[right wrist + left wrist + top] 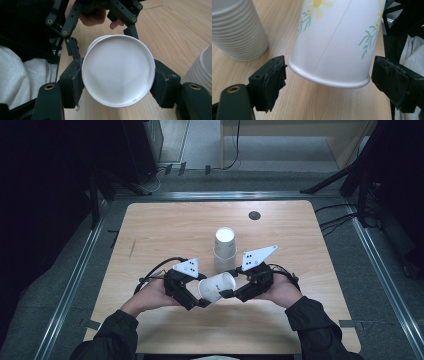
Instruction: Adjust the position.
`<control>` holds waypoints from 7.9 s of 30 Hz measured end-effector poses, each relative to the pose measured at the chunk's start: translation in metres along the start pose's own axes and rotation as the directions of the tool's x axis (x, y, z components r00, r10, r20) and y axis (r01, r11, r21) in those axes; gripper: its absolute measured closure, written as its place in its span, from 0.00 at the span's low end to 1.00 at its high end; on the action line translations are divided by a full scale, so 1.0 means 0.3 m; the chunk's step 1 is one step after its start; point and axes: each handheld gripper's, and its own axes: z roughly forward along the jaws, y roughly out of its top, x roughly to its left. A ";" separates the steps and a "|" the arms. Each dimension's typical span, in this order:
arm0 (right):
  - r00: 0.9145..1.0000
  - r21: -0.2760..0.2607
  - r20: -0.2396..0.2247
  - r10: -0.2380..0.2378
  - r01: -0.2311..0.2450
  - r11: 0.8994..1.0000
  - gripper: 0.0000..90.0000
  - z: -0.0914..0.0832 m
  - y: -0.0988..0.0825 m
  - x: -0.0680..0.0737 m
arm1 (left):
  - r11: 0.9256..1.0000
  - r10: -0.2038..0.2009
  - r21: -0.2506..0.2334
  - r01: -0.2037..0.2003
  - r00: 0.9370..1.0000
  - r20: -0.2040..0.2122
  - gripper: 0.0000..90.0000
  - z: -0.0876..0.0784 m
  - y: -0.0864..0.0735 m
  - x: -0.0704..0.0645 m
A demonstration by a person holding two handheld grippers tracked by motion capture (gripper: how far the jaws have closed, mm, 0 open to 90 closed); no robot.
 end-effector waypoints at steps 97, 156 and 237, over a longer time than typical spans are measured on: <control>0.998 0.042 -0.002 -0.056 0.056 0.998 0.38 0.046 -0.012 0.007 | 0.999 -0.021 0.047 0.021 1.000 0.004 0.15 -0.038 -0.007 0.031; 0.999 0.117 -0.004 -0.036 0.036 0.992 0.30 0.123 -0.042 -0.016 | 0.990 -0.004 0.143 0.006 1.000 -0.012 0.27 -0.081 0.027 0.033; 0.997 0.052 -0.080 0.013 -0.009 0.999 0.25 0.097 -0.030 -0.006 | 0.979 -0.051 -0.200 0.050 0.999 0.000 0.27 -0.064 0.019 -0.020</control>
